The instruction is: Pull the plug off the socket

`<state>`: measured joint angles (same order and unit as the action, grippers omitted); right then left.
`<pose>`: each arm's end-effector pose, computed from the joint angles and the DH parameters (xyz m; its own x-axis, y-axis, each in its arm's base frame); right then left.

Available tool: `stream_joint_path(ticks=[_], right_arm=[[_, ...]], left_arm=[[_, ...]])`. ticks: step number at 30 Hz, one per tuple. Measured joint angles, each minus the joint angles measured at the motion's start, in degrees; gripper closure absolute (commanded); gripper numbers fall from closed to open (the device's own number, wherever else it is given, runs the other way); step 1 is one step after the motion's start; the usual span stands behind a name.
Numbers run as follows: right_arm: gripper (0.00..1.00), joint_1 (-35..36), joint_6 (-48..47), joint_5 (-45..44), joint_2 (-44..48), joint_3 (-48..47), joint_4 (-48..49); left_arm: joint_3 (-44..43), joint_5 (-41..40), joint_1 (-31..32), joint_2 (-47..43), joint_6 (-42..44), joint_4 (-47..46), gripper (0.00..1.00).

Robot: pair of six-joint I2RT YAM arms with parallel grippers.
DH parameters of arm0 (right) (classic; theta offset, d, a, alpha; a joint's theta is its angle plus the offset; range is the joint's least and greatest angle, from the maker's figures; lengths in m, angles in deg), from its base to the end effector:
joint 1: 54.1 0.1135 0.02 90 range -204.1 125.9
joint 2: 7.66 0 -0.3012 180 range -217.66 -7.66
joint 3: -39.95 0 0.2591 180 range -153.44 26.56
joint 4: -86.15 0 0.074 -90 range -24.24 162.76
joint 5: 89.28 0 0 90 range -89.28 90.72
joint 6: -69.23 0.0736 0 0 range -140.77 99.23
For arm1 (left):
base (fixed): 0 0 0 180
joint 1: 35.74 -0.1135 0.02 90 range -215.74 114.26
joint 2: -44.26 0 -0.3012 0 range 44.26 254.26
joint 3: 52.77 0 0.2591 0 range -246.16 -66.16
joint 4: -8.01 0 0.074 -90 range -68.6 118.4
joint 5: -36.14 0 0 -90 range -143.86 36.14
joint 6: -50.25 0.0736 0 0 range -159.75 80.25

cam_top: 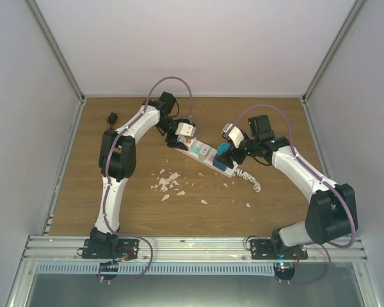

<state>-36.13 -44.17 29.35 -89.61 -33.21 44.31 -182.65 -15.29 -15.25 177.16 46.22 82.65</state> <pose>0.2952 0.1328 0.2650 -0.4525 -0.5132 -0.7293 -0.8059 0.5855 0.0880 0.4634 -0.2222 0.1920 0.3332 0.7081 -0.6226 0.9408 -0.2929 0.1704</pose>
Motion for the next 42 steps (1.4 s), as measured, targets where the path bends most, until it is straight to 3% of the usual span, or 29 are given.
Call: stream_joint_path(ticks=[10,16,23,35,42], right_arm=[[0.00,0.00,-0.90,1.73,0.42,0.74,0.15],[0.01,0.00,-2.49,4.61,1.42,0.96,0.17],[0.01,0.33,-5.14,8.17,2.27,0.96,0.13],[0.03,7.65,-11.19,9.18,1.33,-1.29,-1.62],[0.05,13.73,-13.11,5.03,-3.63,-4.87,-3.56]], left_arm=[[9.01,-0.31,-0.55,-4.37,-2.60,-5.09,0.47],[17.05,-0.26,-1.20,-9.27,-4.00,-8.22,0.49],[33.57,-0.26,-1.92,-20.09,-4.20,-12.22,0.50],[51.93,1.18,-2.49,-33.07,-7.43,-19.74,0.45],[56.15,3.19,-3.63,-36.20,-9.94,-21.22,0.27]])
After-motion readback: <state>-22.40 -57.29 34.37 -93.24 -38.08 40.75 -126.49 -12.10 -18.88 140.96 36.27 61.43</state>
